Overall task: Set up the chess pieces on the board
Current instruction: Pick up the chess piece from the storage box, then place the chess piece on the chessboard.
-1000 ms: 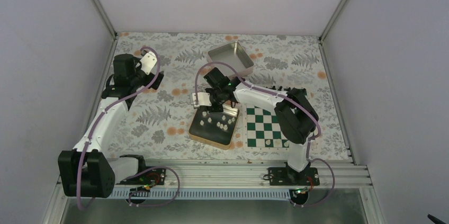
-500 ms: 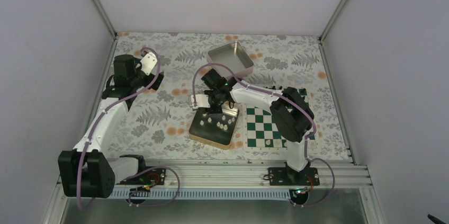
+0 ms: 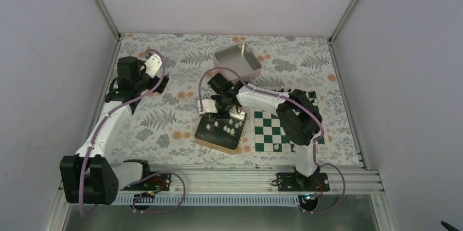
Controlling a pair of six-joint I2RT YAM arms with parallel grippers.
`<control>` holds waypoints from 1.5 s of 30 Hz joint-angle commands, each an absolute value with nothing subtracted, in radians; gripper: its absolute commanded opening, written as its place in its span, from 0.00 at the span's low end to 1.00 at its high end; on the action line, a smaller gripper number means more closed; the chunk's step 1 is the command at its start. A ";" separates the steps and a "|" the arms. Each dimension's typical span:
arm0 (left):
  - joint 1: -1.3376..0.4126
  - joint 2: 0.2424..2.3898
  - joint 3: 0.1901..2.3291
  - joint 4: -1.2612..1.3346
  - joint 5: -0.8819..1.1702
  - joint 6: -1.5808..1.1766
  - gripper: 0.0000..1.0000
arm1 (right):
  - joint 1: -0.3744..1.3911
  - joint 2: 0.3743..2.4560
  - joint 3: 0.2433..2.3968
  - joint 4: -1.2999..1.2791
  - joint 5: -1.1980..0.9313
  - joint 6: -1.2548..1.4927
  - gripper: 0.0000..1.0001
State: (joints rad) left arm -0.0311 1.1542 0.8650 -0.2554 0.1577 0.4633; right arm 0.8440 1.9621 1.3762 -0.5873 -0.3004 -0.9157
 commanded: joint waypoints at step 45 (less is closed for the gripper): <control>-0.035 1.168 0.878 -0.244 0.169 0.458 1.00 | 0.583 1.152 0.768 -0.970 -0.243 -0.938 0.04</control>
